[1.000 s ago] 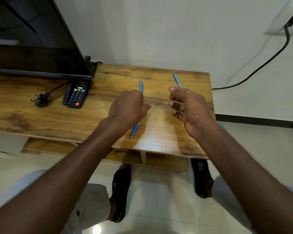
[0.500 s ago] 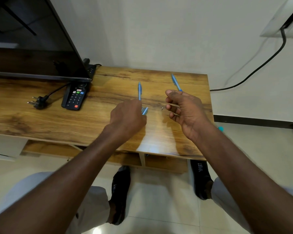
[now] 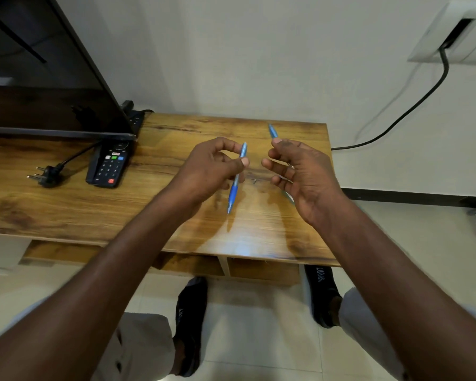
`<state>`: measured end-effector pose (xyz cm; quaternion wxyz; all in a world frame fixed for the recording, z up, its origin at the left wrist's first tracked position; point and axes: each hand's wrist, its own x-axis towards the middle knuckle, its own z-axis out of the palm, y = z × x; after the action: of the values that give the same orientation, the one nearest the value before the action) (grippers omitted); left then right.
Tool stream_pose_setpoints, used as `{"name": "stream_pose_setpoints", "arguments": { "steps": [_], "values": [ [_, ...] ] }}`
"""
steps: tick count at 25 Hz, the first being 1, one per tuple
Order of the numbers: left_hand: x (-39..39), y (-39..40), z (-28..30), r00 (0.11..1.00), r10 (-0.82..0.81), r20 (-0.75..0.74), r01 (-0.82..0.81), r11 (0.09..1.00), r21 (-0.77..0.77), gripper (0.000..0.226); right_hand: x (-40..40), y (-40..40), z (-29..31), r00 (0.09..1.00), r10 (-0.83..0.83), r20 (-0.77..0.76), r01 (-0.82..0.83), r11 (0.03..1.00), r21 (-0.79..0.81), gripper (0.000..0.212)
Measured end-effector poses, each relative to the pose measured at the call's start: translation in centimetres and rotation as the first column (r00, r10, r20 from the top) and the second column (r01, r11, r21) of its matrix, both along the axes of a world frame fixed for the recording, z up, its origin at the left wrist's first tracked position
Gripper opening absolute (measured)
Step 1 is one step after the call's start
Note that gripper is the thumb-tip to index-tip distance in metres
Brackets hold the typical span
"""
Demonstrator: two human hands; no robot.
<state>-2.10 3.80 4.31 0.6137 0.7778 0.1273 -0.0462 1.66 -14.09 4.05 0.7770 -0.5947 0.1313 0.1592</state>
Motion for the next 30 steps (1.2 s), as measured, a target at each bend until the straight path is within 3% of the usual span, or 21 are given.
{"name": "stream_pose_setpoints", "arguments": {
  "steps": [4,7,16,30],
  "values": [
    [0.7,-0.8,-0.1,1.0,-0.021,-0.013,0.018,0.982,-0.19,0.021,0.4,-0.7,0.2,1.0,-0.018,0.02,0.018,0.999,0.029,0.011],
    [1.2,-1.9,-0.4,0.999,-0.038,-0.016,0.033,0.968,-0.249,0.022,0.5,-1.0,0.3,0.999,-0.034,0.04,0.032,0.999,0.041,0.009],
    [1.9,-3.2,-0.6,0.993,-0.016,0.113,0.043,0.97,-0.238,0.02,0.7,-1.8,0.5,0.993,-0.061,0.103,0.051,0.994,0.099,0.007],
    [1.9,-2.7,-0.5,0.984,-0.019,0.178,0.059,0.974,-0.218,0.027,0.3,-1.5,0.9,0.943,0.008,0.332,0.01,0.998,-0.055,0.016]
  ]
}}
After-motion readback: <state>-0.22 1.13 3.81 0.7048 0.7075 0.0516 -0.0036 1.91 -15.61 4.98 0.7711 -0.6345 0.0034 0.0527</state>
